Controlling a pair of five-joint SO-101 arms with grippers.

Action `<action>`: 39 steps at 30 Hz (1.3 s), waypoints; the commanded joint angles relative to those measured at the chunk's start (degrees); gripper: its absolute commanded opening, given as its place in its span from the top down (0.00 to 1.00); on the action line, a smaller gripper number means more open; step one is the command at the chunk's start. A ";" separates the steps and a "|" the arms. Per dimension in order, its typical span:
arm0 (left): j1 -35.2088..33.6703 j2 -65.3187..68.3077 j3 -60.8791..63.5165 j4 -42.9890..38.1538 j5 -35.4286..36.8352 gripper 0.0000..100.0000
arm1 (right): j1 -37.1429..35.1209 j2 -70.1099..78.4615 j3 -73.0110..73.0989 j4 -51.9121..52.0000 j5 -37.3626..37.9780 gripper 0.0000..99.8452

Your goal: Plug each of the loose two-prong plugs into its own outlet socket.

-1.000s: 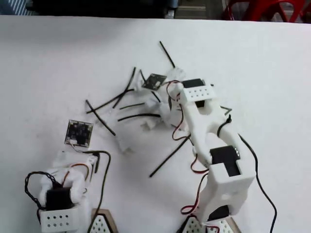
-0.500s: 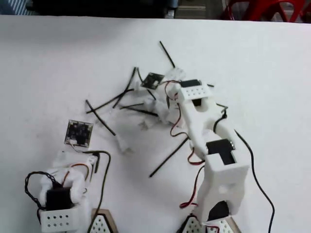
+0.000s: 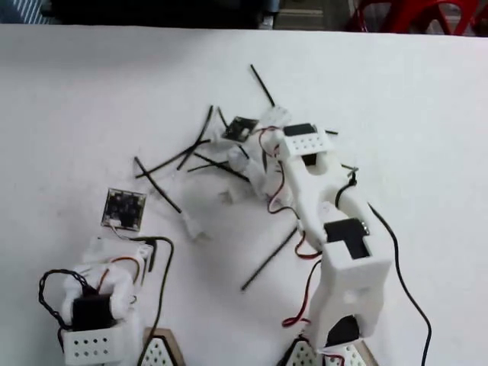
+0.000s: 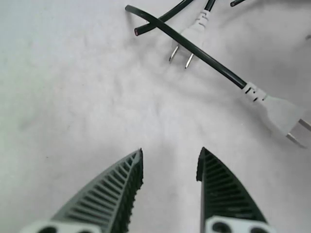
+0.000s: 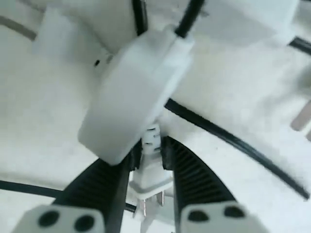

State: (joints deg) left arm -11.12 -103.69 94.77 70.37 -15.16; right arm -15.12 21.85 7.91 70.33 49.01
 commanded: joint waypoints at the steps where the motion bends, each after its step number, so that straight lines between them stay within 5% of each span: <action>1: -0.40 -0.57 -0.88 -1.32 0.09 0.81 | -0.13 -6.64 -1.23 7.43 0.00 0.98; 10: -0.40 -0.57 -0.88 -1.32 0.09 0.81 | -1.80 -14.02 -1.05 20.00 -9.76 0.98; 18: -0.48 -0.57 -0.88 -1.32 0.09 0.81 | -3.21 -9.71 -0.88 10.33 -16.26 0.98; 24: -0.48 -0.57 -0.88 -1.32 0.09 0.81 | -3.03 -1.01 -1.32 7.43 -20.75 0.87; 39: -0.48 -0.57 -0.88 -1.32 0.09 0.81 | -4.44 -12.62 -0.97 15.96 -21.10 0.89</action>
State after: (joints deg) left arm -11.12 -103.69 94.77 70.37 -15.16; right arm -18.81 15.08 8.00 83.52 28.53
